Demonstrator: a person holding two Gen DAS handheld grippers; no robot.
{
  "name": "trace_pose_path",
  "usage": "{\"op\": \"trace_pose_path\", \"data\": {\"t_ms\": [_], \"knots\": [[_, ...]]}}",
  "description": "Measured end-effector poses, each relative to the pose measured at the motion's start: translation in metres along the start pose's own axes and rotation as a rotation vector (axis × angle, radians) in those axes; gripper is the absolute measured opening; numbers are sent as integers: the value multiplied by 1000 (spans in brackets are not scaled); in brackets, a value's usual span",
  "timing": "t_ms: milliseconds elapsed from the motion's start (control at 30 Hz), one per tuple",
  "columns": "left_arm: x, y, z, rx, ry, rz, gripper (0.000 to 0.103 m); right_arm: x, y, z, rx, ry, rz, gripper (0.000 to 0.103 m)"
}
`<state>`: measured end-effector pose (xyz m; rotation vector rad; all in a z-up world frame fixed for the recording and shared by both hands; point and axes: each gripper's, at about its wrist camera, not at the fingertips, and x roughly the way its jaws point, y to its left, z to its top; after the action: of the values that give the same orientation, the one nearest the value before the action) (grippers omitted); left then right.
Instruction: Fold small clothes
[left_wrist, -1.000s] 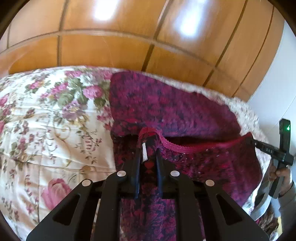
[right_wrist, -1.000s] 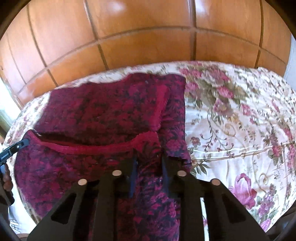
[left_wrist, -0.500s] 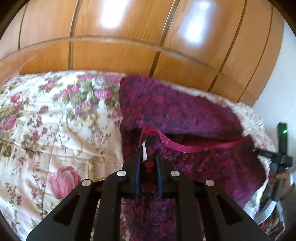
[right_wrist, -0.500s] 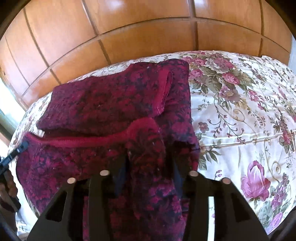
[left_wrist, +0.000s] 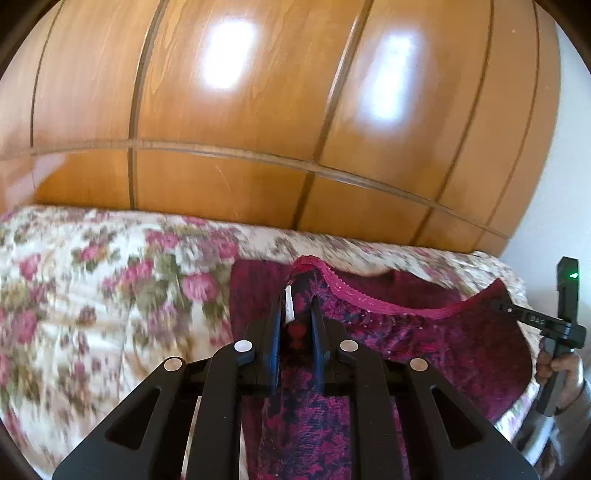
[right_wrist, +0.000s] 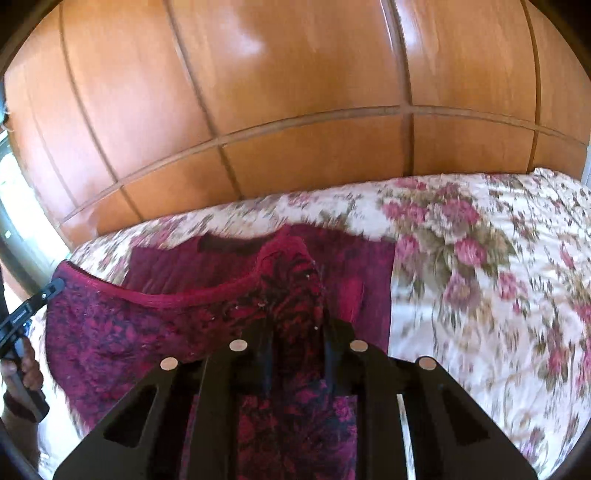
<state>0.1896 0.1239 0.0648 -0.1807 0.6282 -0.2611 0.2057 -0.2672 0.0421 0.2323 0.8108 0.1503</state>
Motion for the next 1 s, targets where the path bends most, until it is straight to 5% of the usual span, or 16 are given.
{"op": "trace_pose_path", "data": {"t_ms": [267,400,600,667,733,767,1000], "knots": [[83,5,53,26,16,126,13,65,-8,58,28,-24,-101,18],[125,12,58,54,54,208,13,110,-18,67,41,32,-152,18],[191,34,29,26,241,250,16,155,-34,49,50,147,-177,23],[186,39,30,-3,237,219,22,153,-37,49,63,153,-168,30],[175,47,33,-43,229,215,60,144,-42,51,80,146,-169,52],[163,55,33,-82,208,214,67,138,-44,51,90,137,-157,60],[86,80,-19,-195,214,12,68,79,-64,4,199,129,20,77]]}}
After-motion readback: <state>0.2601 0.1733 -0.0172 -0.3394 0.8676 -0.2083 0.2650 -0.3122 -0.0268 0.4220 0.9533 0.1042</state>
